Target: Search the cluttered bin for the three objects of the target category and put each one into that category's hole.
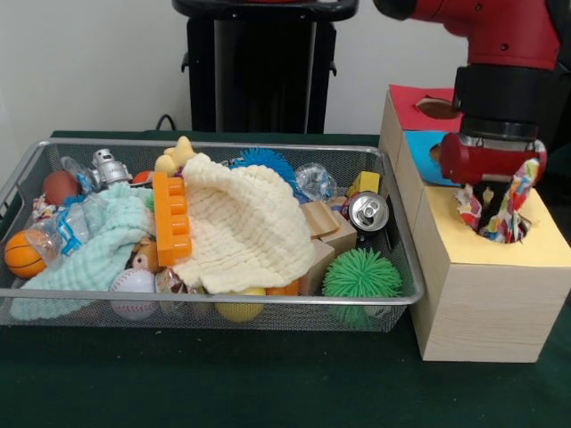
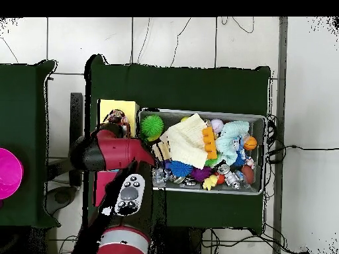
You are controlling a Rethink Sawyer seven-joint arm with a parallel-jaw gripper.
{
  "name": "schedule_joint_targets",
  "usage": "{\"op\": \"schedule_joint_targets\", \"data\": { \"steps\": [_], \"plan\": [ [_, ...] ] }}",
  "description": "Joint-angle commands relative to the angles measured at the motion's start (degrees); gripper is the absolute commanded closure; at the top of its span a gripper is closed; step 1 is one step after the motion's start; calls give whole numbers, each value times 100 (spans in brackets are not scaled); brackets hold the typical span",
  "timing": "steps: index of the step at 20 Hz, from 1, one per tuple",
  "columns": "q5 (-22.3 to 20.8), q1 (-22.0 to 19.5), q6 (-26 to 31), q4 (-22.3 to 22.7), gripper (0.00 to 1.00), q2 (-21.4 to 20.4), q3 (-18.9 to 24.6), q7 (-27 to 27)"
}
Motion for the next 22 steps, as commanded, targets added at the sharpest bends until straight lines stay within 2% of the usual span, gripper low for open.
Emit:
{"op": "schedule_joint_targets", "data": {
  "steps": [1, 4, 10, 17, 22],
  "plan": [
    [246, 224, 1989, 18, 100, -461, -76, 1017],
    [289, 359, 2313, -143, 100, -463, -135, 1145],
    [375, 448, 2360, -321, 100, -505, 19, 1141],
    [303, 262, 2173, -427, 100, -586, 181, 760],
    [65, 125, 2135, -930, 100, -506, 209, 347]
  ]
}}
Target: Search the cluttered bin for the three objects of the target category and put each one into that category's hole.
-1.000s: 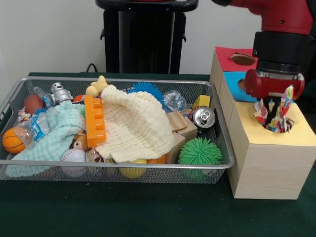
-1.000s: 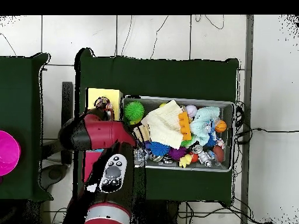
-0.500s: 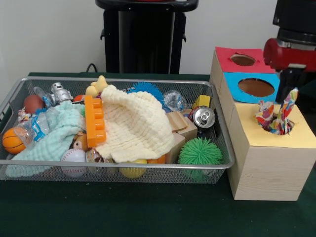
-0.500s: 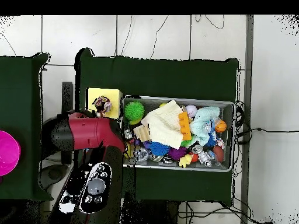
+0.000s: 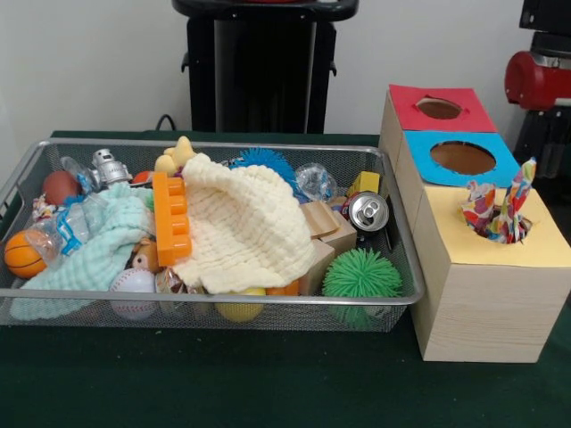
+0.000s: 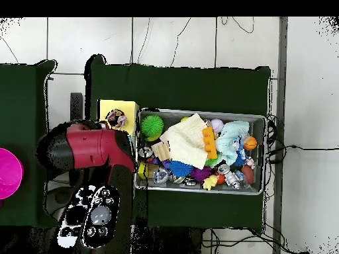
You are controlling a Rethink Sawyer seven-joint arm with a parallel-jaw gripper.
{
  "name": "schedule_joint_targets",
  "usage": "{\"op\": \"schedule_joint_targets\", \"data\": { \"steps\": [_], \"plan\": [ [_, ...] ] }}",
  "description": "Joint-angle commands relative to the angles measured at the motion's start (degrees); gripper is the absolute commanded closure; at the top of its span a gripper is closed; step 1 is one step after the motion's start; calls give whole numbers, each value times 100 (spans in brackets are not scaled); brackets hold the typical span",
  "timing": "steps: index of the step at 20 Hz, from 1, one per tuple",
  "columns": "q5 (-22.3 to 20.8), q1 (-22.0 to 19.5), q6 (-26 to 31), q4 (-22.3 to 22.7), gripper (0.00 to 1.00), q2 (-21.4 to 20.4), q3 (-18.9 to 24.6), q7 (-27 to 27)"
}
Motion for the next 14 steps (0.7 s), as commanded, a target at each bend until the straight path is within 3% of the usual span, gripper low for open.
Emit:
{"op": "schedule_joint_targets", "data": {
  "steps": [1, 7, 14],
  "plan": [
    [-186, -344, 450, -469, 100, 120, 466, 297],
    [-310, -443, 568, -551, 100, 59, 546, 68],
    [-471, -589, 21, -230, 100, -35, 713, 0]
  ]
}}
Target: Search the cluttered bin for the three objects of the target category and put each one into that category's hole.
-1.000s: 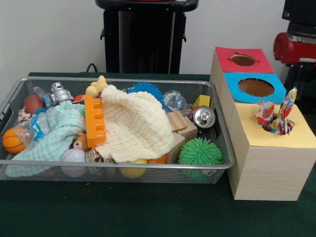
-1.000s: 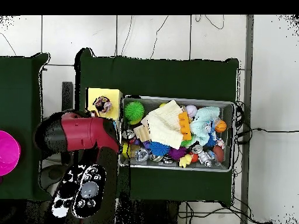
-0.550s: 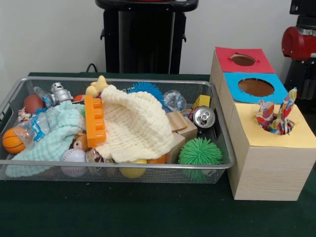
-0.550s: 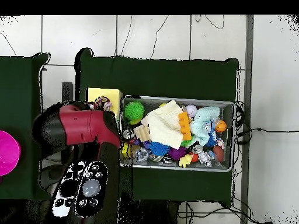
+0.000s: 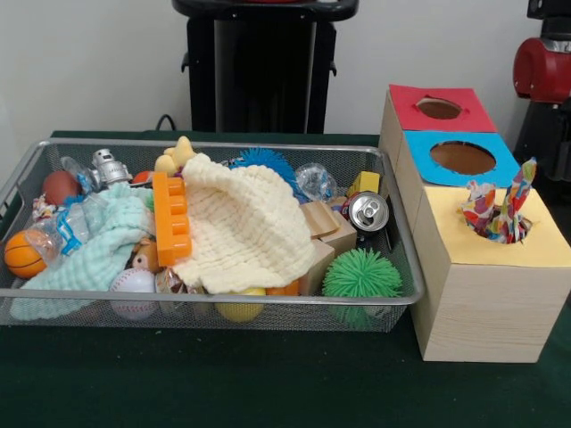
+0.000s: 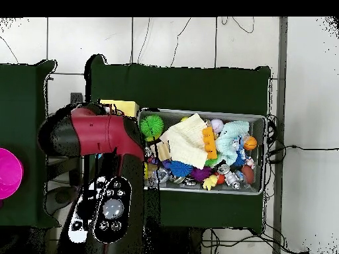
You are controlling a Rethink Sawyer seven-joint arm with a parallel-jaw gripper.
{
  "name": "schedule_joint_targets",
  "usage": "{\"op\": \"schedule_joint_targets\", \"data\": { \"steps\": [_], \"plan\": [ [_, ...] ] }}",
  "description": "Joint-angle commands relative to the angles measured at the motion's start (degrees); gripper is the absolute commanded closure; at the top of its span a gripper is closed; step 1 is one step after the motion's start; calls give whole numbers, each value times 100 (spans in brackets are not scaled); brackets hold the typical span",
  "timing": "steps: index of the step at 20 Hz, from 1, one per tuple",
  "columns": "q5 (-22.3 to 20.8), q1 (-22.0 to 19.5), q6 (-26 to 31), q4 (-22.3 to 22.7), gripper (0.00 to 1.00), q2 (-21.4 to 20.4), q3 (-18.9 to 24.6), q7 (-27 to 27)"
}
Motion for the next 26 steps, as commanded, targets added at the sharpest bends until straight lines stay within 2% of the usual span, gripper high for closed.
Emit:
{"op": "schedule_joint_targets", "data": {
  "steps": [1, 9, 12, 15, 21, 26],
  "plan": [
    [-474, -296, -63, 218, 100, 51, 618, -6],
    [-920, -287, -784, 548, 100, 222, 475, 331],
    [-1009, -332, -1198, 739, 100, 321, 489, 561],
    [-1010, -343, -1368, 803, 100, 393, 504, 694],
    [-1025, -215, -1428, 805, 100, 538, 293, 783],
    [-948, -44, -1055, 774, 100, 727, -28, 877]
  ]
}}
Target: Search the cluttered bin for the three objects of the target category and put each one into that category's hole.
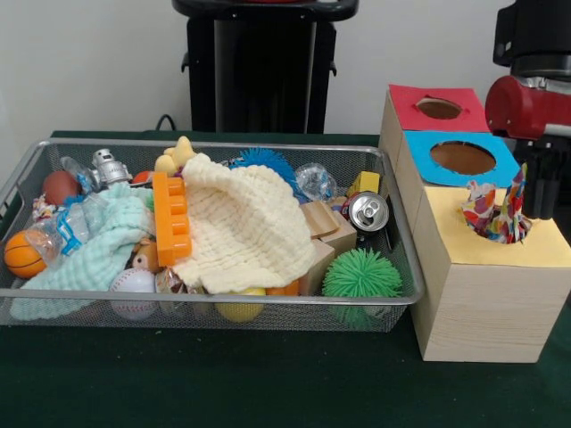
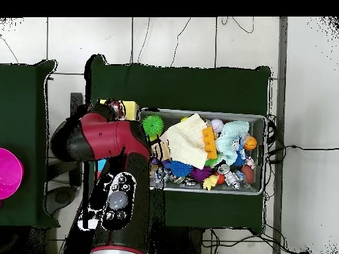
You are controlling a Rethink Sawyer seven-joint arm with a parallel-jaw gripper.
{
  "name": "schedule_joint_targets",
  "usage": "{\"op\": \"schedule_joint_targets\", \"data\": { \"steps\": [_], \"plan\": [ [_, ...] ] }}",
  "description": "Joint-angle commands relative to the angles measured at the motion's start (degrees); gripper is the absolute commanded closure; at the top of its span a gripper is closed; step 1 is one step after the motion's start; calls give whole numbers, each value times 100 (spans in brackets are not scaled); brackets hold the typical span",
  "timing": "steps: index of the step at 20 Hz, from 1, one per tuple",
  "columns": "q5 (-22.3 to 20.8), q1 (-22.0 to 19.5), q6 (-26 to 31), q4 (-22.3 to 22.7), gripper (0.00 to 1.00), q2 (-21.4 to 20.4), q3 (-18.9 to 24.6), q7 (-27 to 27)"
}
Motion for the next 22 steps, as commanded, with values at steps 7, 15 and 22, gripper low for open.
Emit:
{"op": "schedule_joint_targets", "data": {
  "steps": [7, 15, 22],
  "plan": [
    [-59, 142, 677, 735, 100, 615, -191, 979],
    [192, 41, 1455, 803, 100, 763, 23, 919],
    [-55, -607, -294, 1014, 100, 744, 1162, 640]
  ]
}}
